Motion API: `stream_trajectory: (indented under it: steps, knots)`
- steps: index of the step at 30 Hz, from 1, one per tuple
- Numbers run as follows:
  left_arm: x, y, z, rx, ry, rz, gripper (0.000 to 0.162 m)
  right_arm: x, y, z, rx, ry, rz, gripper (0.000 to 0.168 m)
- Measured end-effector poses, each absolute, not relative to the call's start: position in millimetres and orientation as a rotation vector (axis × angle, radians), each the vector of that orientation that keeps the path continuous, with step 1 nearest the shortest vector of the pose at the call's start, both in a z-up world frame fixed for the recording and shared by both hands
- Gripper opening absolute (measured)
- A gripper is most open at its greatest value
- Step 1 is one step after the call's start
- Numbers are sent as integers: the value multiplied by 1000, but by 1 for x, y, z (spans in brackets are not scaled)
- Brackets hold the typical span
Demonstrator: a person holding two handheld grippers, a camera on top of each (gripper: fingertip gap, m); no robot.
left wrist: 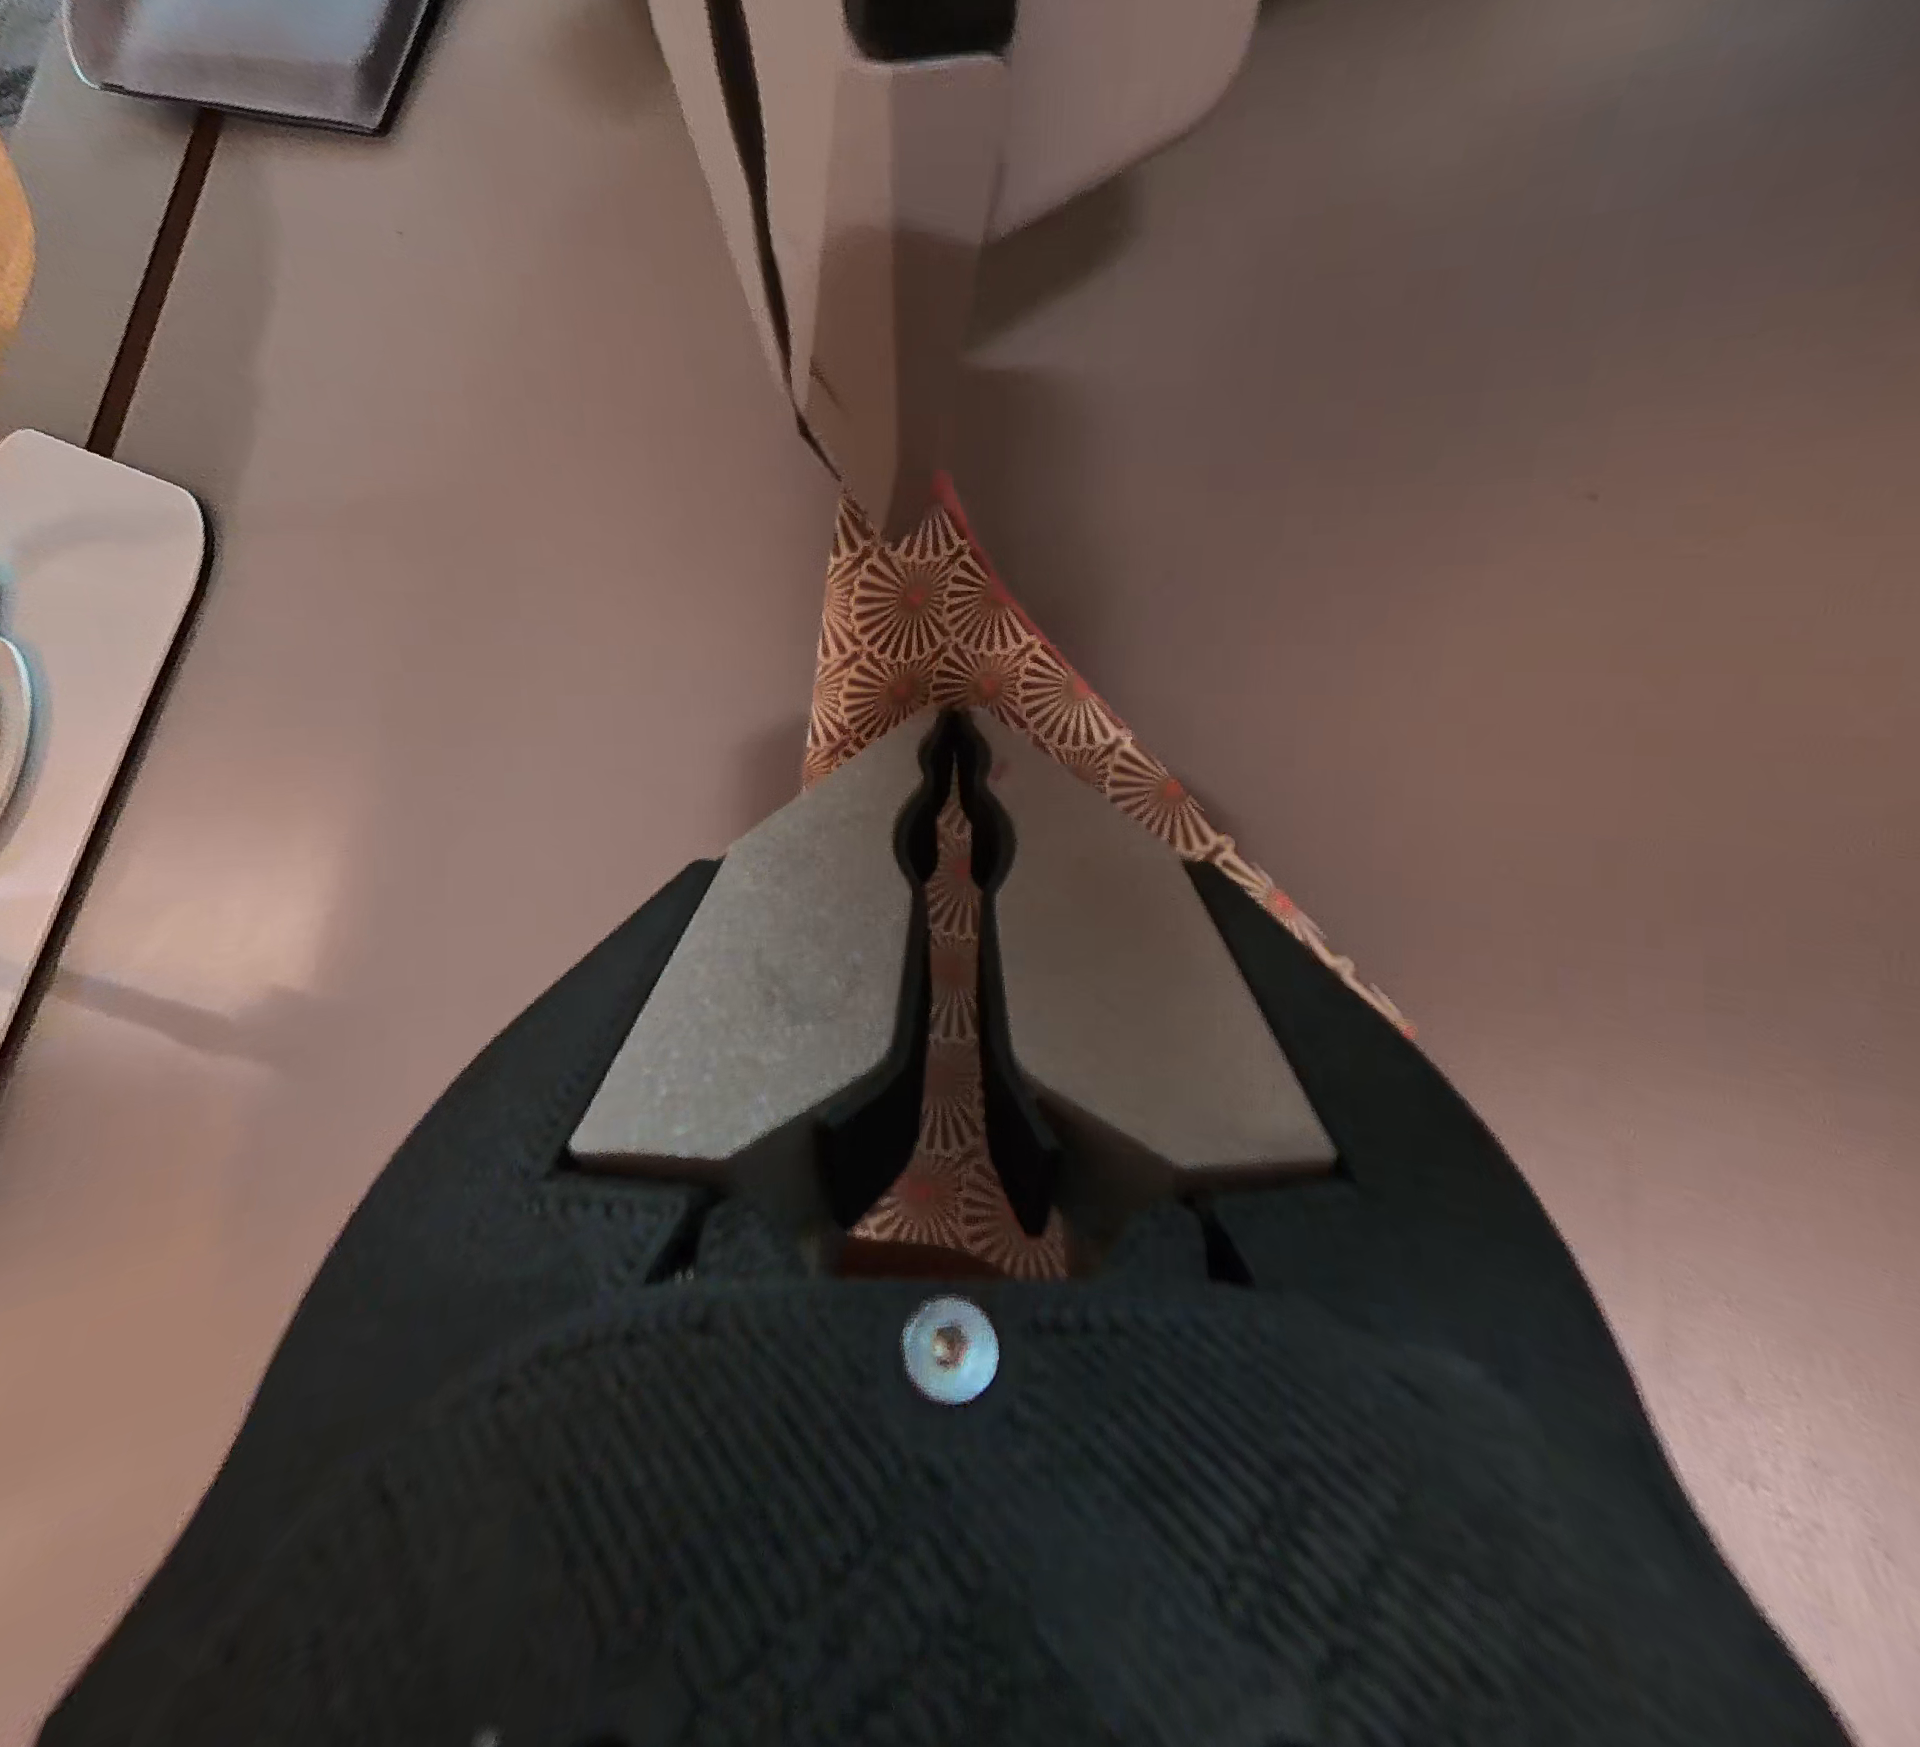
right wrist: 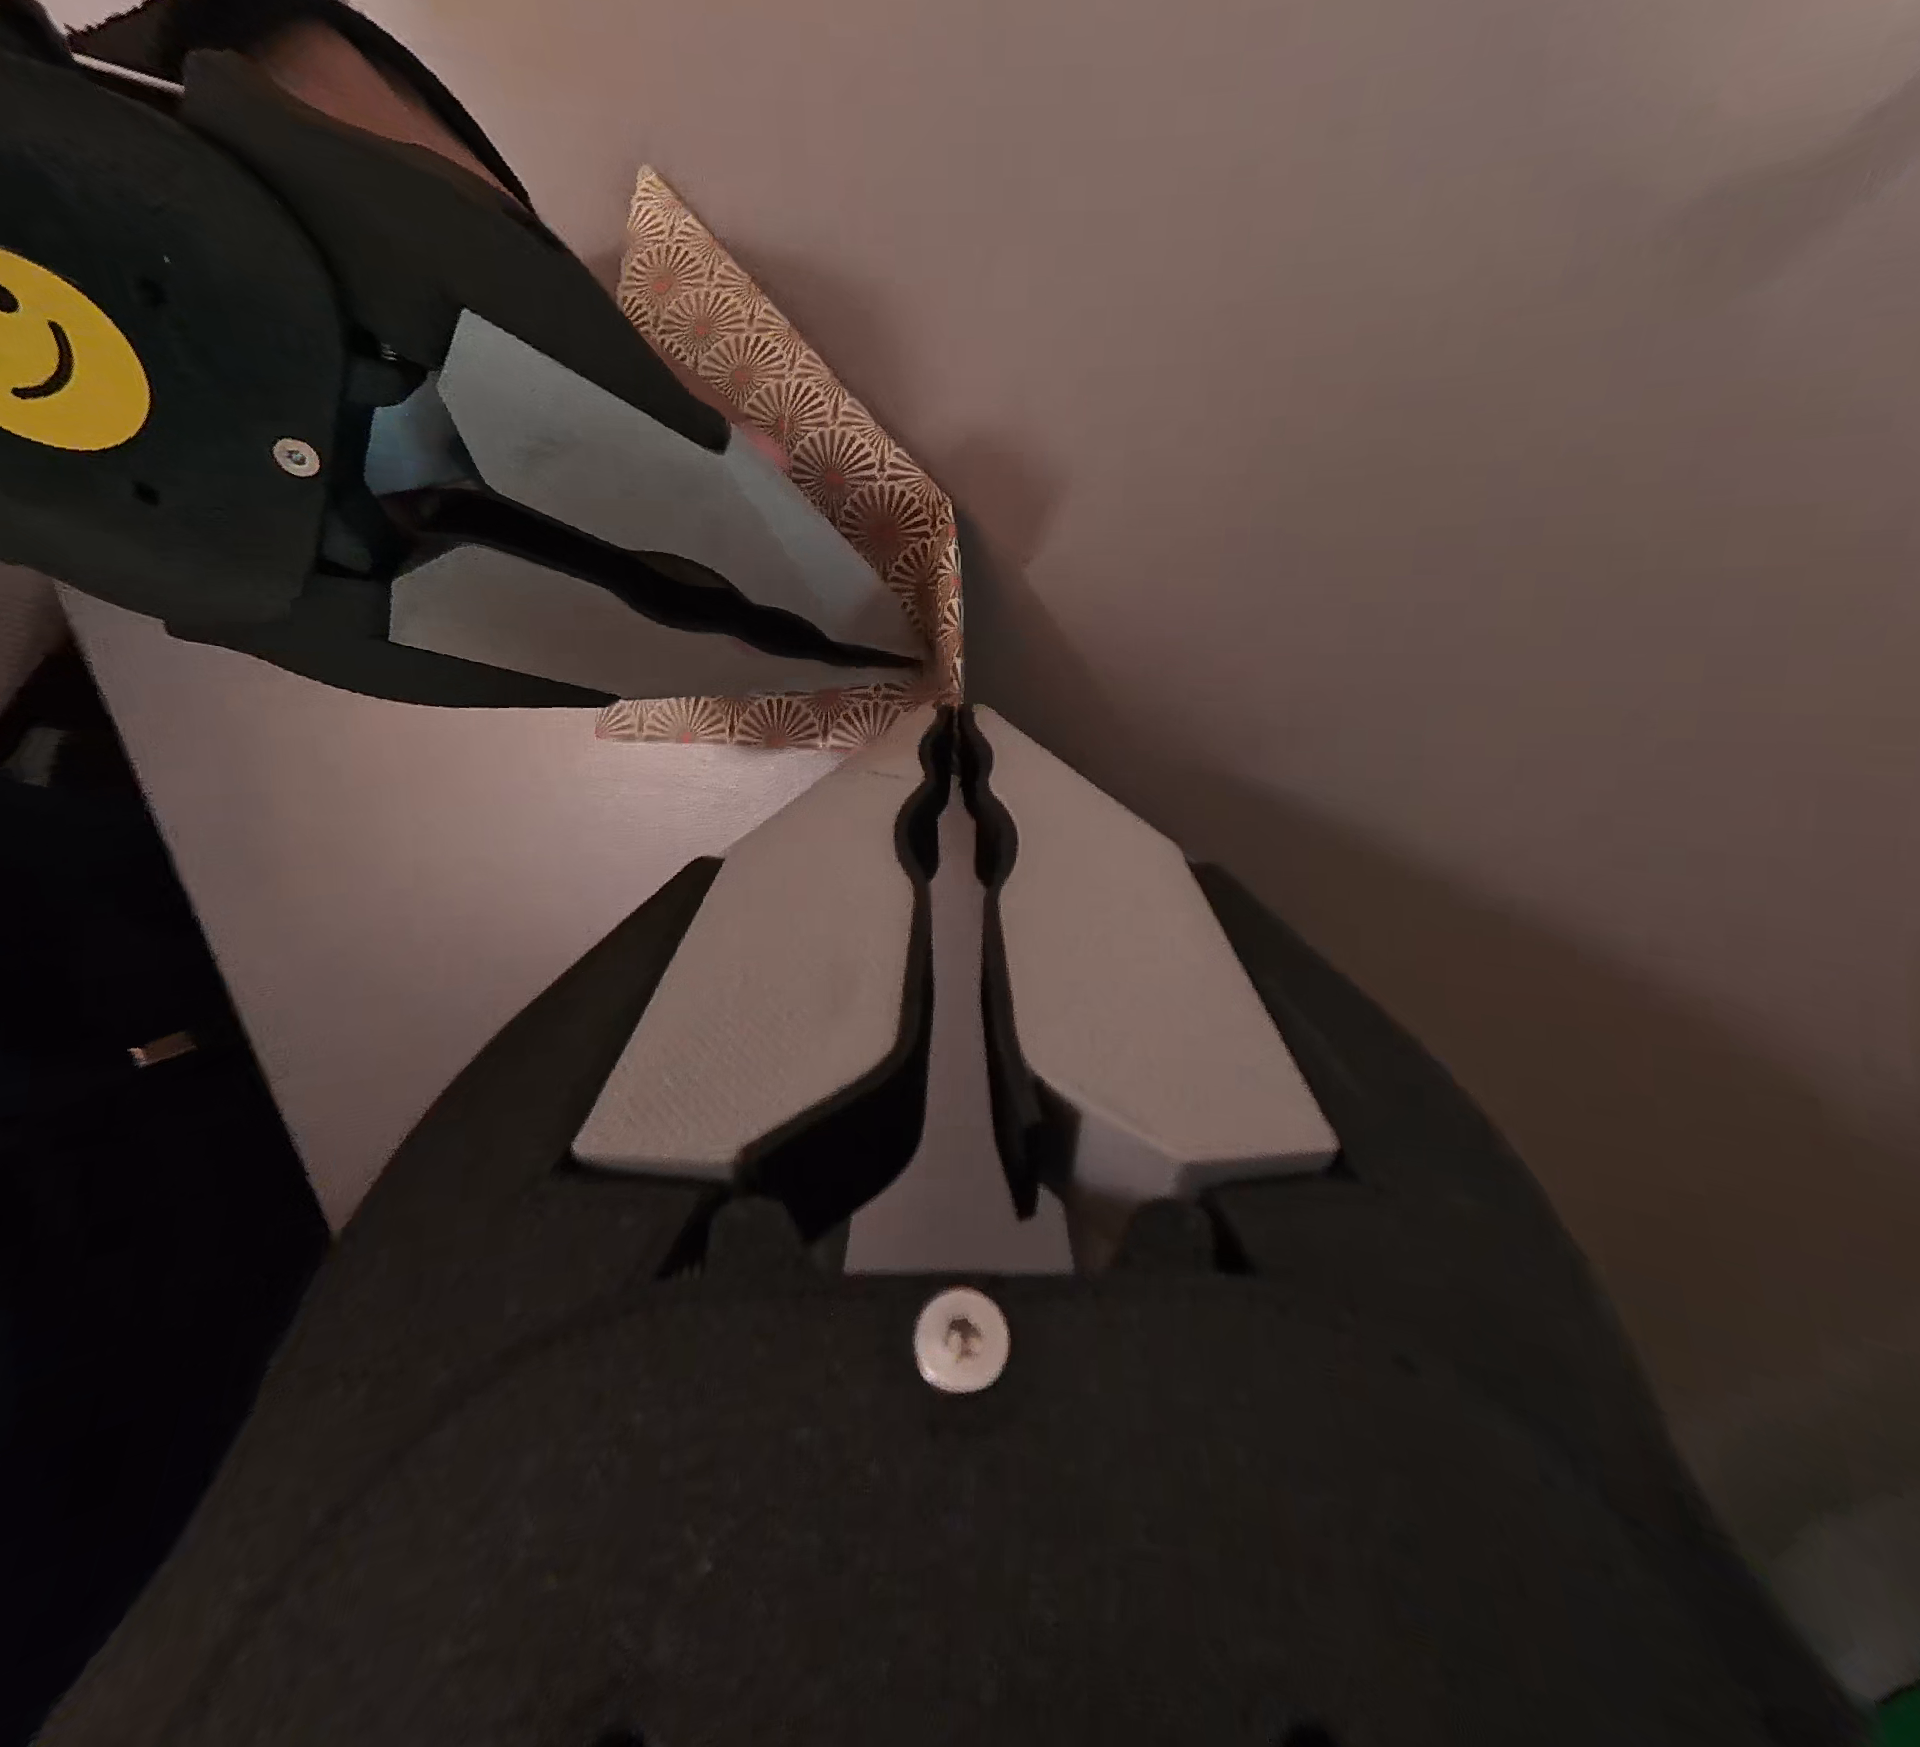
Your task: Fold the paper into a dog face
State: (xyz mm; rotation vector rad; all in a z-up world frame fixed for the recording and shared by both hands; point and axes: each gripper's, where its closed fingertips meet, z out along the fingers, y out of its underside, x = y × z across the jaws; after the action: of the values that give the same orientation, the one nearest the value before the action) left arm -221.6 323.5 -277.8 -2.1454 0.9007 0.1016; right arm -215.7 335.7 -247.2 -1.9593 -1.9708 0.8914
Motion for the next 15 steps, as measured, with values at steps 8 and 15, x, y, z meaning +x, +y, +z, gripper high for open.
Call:
stream_trajectory:
  steps: [8,15]
  knots:
    - [-225,325,-277,-2140,888,108,0,-224,313,-251,-1830,-2089,780,0]
    - [-227,312,-276,-2141,955,94,0,-223,308,-257,-1856,-2116,827,0]
